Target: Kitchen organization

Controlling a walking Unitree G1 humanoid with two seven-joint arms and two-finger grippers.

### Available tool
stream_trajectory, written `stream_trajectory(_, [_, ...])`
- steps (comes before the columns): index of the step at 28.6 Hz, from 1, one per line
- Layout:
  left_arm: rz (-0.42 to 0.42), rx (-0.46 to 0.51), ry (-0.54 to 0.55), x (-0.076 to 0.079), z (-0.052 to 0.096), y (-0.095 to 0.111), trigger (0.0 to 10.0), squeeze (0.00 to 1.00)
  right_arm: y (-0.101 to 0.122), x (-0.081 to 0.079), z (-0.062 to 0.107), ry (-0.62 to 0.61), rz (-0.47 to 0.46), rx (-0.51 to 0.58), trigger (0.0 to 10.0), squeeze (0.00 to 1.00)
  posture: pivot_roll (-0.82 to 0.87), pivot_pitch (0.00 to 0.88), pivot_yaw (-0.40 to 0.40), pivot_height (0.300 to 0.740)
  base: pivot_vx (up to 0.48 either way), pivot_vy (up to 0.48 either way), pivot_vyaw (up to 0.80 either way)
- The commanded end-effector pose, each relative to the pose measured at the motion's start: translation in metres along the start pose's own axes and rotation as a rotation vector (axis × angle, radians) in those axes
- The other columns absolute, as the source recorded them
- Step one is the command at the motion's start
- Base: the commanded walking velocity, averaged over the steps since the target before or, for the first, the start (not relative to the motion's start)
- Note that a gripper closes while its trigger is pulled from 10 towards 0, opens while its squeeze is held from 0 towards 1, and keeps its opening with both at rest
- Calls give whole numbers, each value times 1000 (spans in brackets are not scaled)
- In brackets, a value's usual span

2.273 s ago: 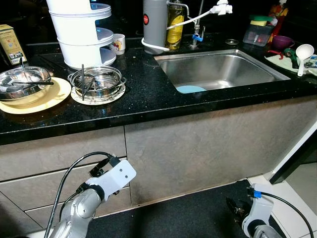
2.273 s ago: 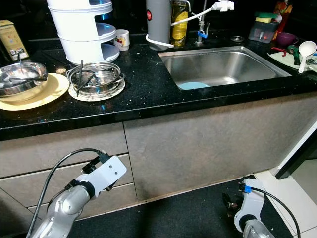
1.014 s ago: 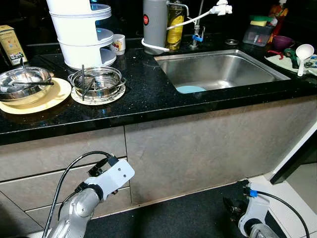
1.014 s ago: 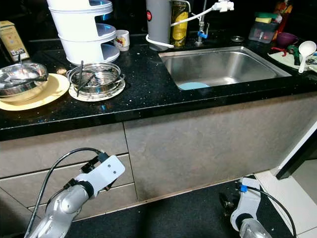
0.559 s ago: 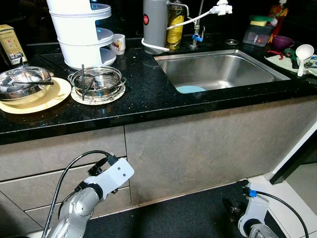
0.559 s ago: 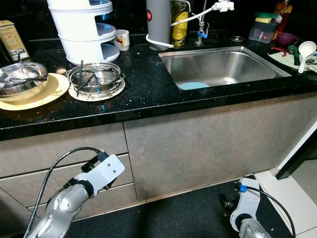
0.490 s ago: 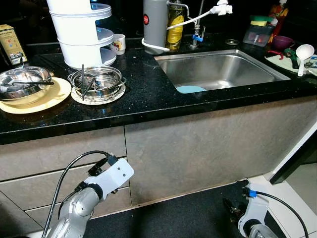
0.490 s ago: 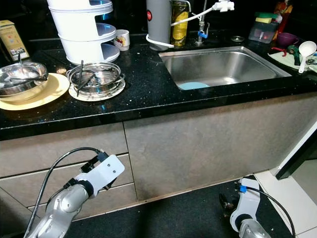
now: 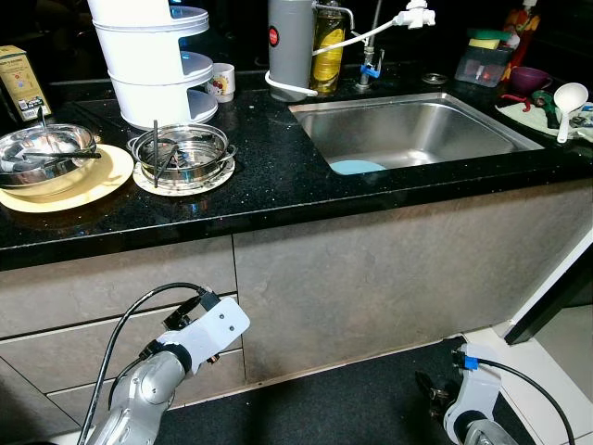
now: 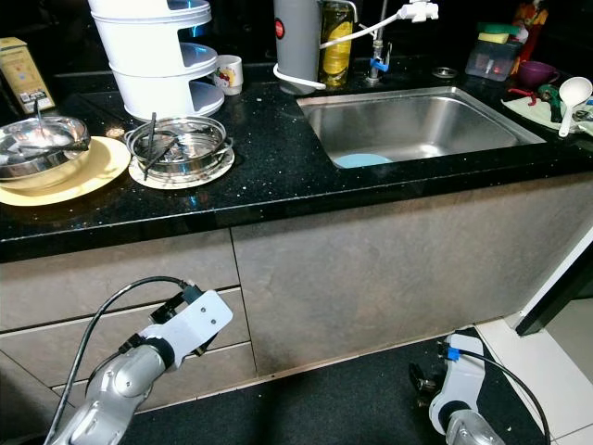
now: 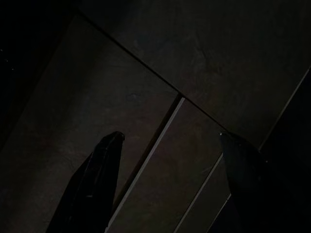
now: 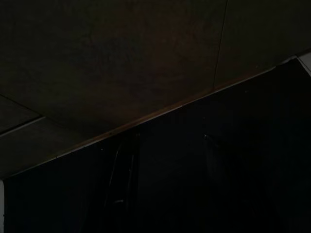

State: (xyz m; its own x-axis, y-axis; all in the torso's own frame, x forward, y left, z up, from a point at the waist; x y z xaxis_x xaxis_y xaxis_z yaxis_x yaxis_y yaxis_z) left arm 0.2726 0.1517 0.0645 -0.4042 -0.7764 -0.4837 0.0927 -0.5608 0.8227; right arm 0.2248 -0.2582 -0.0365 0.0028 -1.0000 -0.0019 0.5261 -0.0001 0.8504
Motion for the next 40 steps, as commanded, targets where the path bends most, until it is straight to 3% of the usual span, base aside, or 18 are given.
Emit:
stream_trajectory(1, [-11, -6, -8, 0, 0, -3, 10000, 0, 1, -2, -2, 2, 8, 6, 10000, 0, 39, 0, -51, 740, 0, 0, 0])
stream_trajectory(40, [-11, -4, -8, 5, 2, -7, 10000, 0, -6, -1, 0, 4, 14, -3, 10000, 0, 19, 0, -41, 740, 0, 0, 0])
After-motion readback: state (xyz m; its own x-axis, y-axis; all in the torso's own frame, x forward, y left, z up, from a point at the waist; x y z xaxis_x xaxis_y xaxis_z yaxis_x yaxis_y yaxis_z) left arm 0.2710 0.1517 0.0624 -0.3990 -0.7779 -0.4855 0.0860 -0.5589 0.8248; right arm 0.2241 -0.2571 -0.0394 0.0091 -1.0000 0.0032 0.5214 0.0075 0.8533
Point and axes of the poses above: a point about 5 cm out from each wrist's last joint towards the gripper, its own z axis pointing back from the gripper into the wrist, its own y axis along the axis of the wrist's last joint, x = y × z, the point moved 2 cm from there along -z, pointing out of the wrist towards the gripper, and after that the axes turned 12 degrees about z, right-handed, at the moved point
